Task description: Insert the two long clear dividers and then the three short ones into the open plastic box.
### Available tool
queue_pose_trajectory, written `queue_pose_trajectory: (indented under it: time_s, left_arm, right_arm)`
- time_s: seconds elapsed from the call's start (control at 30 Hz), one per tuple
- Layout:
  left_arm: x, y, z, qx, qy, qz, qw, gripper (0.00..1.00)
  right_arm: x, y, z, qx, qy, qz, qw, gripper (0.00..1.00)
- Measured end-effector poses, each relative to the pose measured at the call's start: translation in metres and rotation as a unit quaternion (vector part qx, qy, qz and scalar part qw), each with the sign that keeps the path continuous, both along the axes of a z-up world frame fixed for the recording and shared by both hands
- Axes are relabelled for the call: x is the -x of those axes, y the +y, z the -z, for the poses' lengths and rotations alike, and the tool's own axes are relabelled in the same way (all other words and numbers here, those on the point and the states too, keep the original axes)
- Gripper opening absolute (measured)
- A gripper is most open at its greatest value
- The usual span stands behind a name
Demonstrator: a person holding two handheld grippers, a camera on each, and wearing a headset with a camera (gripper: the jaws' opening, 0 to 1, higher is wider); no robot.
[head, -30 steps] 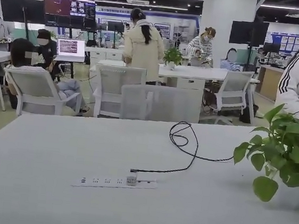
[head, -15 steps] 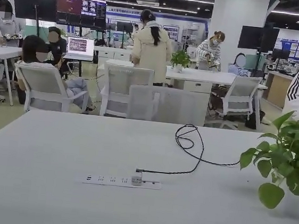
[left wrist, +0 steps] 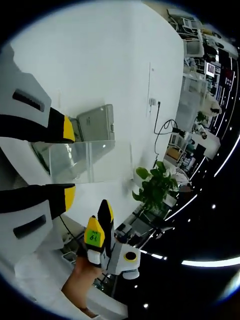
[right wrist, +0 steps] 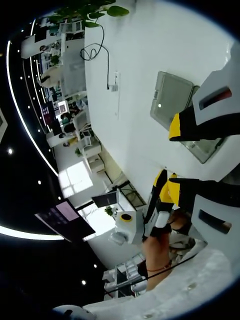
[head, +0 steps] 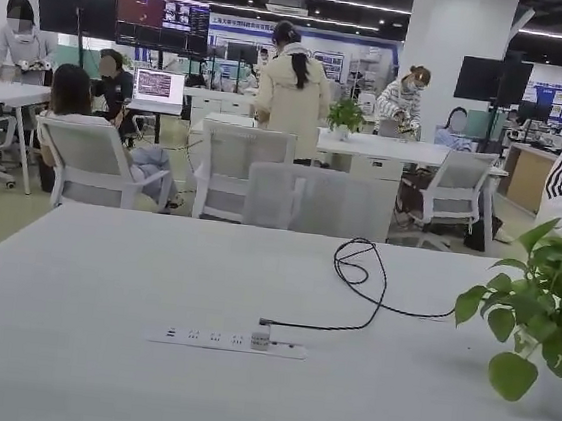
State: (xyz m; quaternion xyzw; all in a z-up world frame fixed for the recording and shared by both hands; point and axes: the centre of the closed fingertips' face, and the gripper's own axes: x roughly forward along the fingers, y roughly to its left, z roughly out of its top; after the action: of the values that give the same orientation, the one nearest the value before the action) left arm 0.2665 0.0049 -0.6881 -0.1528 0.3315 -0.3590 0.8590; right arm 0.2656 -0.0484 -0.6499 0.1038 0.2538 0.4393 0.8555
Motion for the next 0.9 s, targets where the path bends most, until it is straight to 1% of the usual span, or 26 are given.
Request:
queue_pose_trajectory:
  time_s: [0.1, 0.2, 0.27, 0.4, 0.5, 0.57, 0.63, 0.77, 0.8, 0.9]
  left_arm:
    - [0.001, -0.008, -0.005, 0.005, -0.008, 0.008, 0.9999, 0.3]
    - [0.003, -0.014, -0.007, 0.004, -0.014, 0.018, 0.9997, 0.3]
    - [0.004, -0.017, -0.008, 0.004, -0.017, 0.021, 0.9996, 0.3]
    - [0.006, -0.023, -0.01, -0.003, -0.027, 0.036, 0.999, 0.3]
    - [0.007, -0.026, -0.011, -0.005, -0.032, 0.042, 0.9986, 0.3]
    - [0.007, -0.028, -0.013, -0.004, -0.033, 0.044, 0.9985, 0.3]
    - [0.007, -0.028, -0.013, -0.008, -0.037, 0.046, 0.9982, 0.3]
    - [0.005, -0.028, -0.013, -0.011, -0.041, 0.047, 0.998, 0.3]
    - [0.005, -0.028, -0.012, -0.014, -0.042, 0.048, 0.9979, 0.3]
    - [0.004, -0.03, -0.011, -0.018, -0.048, 0.048, 0.9976, 0.31]
  right_arm:
    - [0.001, 0.008, 0.004, 0.003, 0.007, -0.002, 1.0, 0.26]
    - [0.001, 0.009, 0.005, 0.002, 0.011, 0.004, 0.9999, 0.24]
    - [-0.001, 0.009, 0.004, -0.001, 0.017, 0.015, 0.9997, 0.22]
    - [-0.001, 0.011, 0.006, -0.007, 0.031, 0.019, 0.9993, 0.18]
    - [-0.003, 0.012, 0.008, -0.012, 0.045, 0.026, 0.9986, 0.15]
    - [-0.003, 0.013, 0.009, -0.012, 0.045, 0.029, 0.9985, 0.15]
    - [-0.004, 0.013, 0.009, -0.012, 0.045, 0.032, 0.9984, 0.15]
    - [-0.005, 0.013, 0.01, -0.014, 0.055, 0.04, 0.9976, 0.09]
    - [-0.005, 0.013, 0.011, -0.017, 0.062, 0.046, 0.9969, 0.09]
    - [-0.006, 0.013, 0.012, -0.019, 0.069, 0.062, 0.9955, 0.08]
